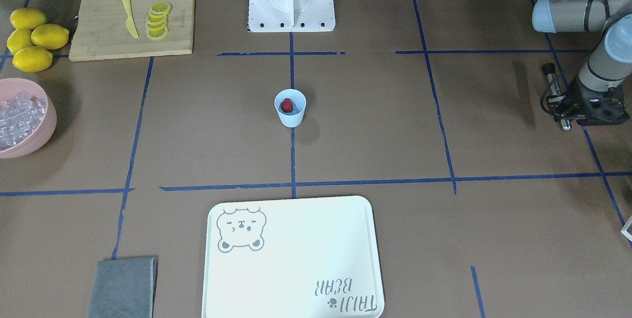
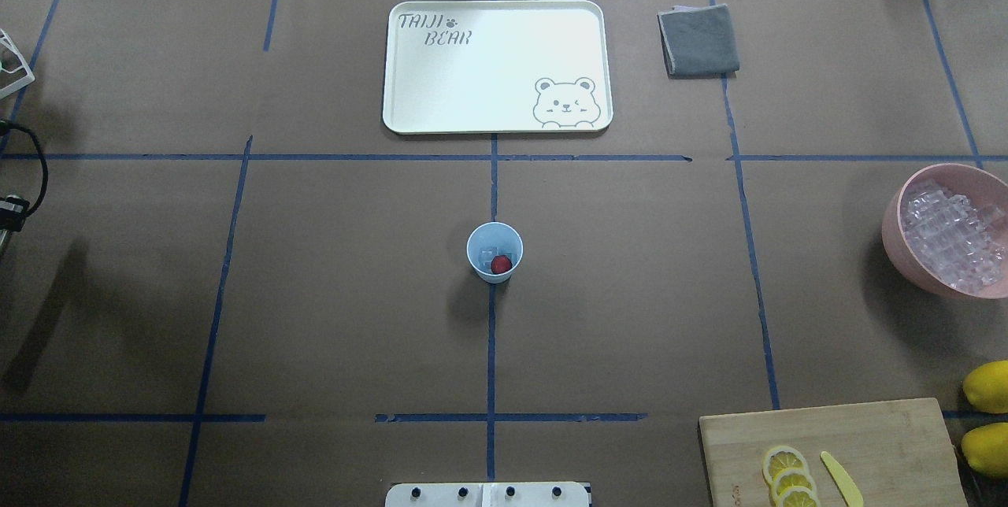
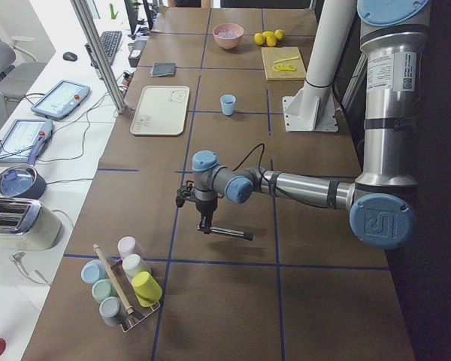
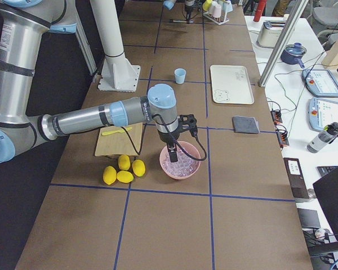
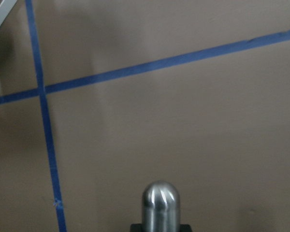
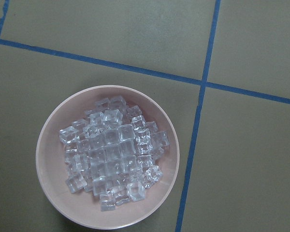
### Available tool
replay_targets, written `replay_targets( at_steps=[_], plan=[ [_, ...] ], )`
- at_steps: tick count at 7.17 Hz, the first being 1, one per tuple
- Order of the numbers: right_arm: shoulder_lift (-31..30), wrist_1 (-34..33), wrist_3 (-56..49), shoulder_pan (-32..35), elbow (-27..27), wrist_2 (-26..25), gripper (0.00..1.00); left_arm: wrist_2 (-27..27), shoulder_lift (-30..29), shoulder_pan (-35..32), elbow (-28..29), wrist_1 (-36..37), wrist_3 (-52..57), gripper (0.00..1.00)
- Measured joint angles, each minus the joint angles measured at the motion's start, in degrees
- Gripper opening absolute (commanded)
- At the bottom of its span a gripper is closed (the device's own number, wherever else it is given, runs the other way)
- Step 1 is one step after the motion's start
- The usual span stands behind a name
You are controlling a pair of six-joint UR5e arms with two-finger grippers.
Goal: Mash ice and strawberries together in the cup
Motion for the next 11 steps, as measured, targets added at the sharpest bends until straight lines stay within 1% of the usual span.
replay_targets(
  at_steps=[3,7,9,10,11],
  plan=[
    [-0.1,0.0,0.0,0.0,-0.1,0.0,1.0,-0.1,-1.1,0.0,3.3,-0.2,-2.8,0.0],
    [-0.3,0.1,0.0,0.0,-0.2,0.0,1.0,-0.1,-1.2,-0.1,5.4,-0.7,-3.9,0.0],
    [-0.3,0.1,0.0,0.0,-0.1,0.0,1.0,-0.2,-1.2,-0.1,5.6,-0.8,-3.9,0.11],
    [-0.4,0.1,0.0,0.0,0.0,0.0,1.0,-0.1,-1.2,-0.1,5.6,-0.8,-3.8,0.19],
    [-0.4,0.1,0.0,0.0,0.1,0.0,1.0,-0.1,-1.2,0.0,5.6,-0.8,-3.6,0.34]
  ],
)
